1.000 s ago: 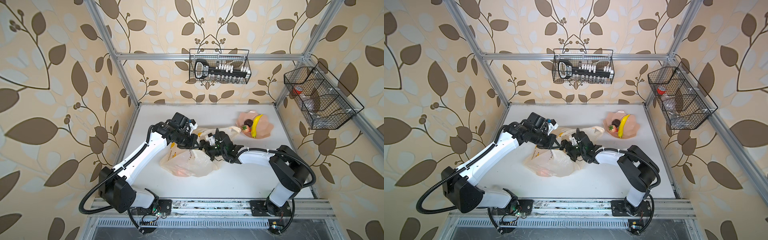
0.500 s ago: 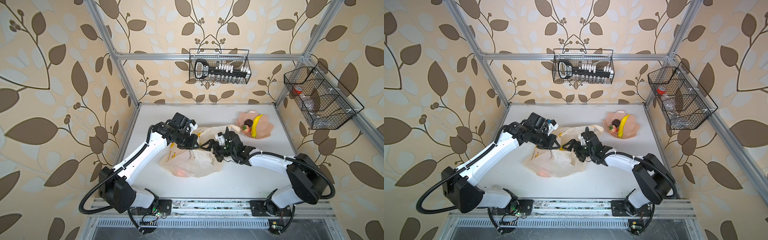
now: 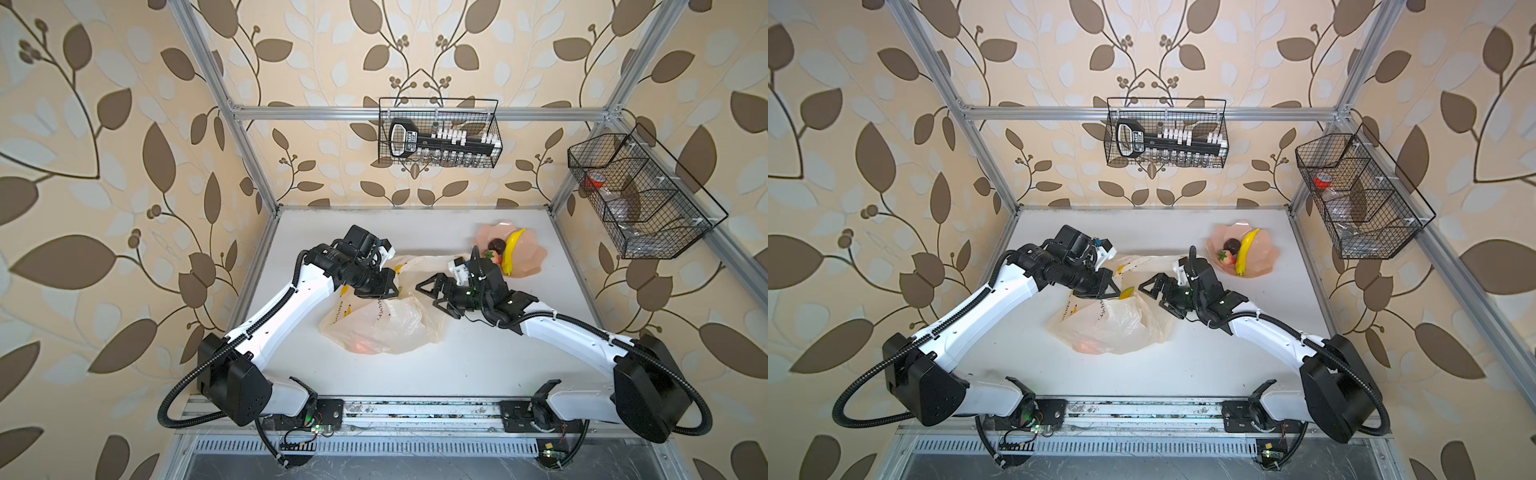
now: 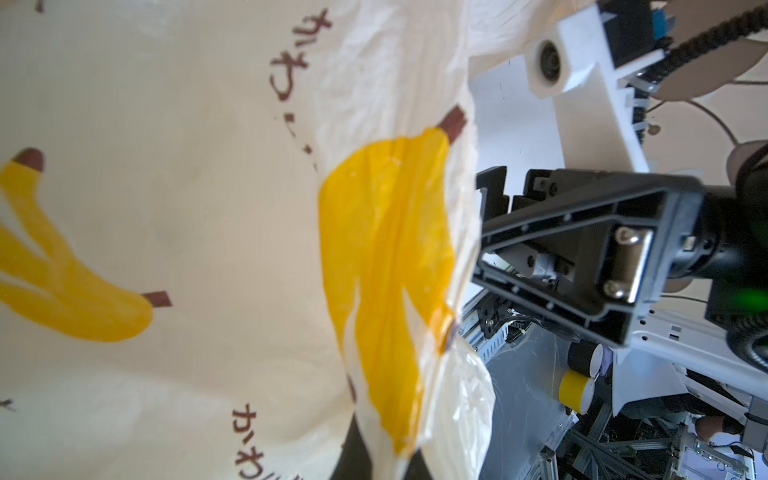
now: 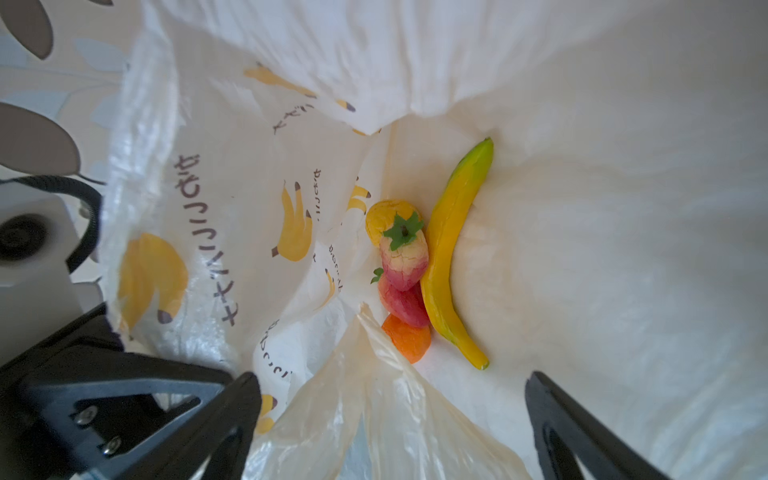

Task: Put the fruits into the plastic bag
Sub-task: 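Withdraw the right gripper from the bag back over the fruit bowl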

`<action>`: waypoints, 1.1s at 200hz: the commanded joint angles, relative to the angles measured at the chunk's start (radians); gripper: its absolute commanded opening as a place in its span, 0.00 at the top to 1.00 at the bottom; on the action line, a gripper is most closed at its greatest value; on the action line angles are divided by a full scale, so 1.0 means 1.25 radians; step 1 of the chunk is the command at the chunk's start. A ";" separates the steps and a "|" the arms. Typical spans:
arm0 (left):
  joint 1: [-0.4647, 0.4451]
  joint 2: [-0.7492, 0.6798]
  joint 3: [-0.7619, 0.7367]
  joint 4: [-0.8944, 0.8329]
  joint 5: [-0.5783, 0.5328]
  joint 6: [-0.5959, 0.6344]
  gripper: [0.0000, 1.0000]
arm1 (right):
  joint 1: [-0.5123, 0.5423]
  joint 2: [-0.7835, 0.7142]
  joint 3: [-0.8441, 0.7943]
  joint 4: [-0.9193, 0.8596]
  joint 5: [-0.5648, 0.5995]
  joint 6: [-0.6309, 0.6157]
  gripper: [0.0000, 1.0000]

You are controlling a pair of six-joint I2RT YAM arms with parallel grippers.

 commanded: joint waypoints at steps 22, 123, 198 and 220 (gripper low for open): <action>0.002 -0.009 0.014 0.000 -0.001 0.013 1.00 | -0.049 -0.075 -0.019 -0.106 0.039 -0.051 0.00; 0.002 -0.014 0.020 0.010 0.007 0.003 1.00 | -0.243 -0.205 0.023 -0.306 0.031 -0.193 0.00; 0.002 -0.008 0.029 0.006 0.007 0.004 1.00 | -0.307 -0.217 0.038 -0.388 0.035 -0.230 0.00; 0.002 -0.007 0.029 0.007 0.007 0.002 1.00 | -0.320 -0.209 0.046 -0.398 0.035 -0.238 0.01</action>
